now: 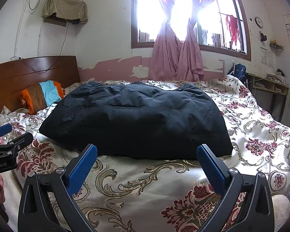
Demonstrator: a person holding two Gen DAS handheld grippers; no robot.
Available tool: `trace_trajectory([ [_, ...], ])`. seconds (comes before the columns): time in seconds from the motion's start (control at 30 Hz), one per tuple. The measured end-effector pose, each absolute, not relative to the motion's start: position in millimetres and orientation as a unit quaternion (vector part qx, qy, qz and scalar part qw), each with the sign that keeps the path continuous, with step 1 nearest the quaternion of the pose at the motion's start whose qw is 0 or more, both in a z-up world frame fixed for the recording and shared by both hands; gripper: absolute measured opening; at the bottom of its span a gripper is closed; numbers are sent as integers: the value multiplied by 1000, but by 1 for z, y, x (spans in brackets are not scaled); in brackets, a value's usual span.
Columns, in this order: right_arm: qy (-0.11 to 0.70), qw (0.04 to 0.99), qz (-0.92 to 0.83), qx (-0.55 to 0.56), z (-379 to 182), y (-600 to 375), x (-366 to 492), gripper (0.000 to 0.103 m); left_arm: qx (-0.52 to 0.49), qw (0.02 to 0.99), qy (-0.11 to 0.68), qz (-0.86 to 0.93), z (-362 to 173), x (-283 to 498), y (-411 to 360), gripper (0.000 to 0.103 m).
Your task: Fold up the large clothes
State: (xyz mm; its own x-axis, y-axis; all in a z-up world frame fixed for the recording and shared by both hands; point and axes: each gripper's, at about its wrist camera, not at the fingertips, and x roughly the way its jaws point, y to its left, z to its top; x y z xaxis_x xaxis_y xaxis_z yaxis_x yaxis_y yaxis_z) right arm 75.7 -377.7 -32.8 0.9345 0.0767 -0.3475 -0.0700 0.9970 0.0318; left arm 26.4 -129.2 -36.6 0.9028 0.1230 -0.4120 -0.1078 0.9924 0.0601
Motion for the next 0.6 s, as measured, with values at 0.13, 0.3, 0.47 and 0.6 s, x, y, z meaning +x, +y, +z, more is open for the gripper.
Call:
trace_trajectory([
  [0.13,178,983,37,10,-34,-378,75,101,12,974,219,57,-38,26,-131,103],
  [0.3,178,983,36,10,-35,-377,75,101,6,972,223,70,-40,27,-130,103],
  [0.47,179,983,36,10,-37,-377,73,101,-1,971,226,75,-41,27,-128,103],
  [0.6,179,983,36,10,-37,-376,74,101,-5,971,226,76,-41,27,-128,103],
])
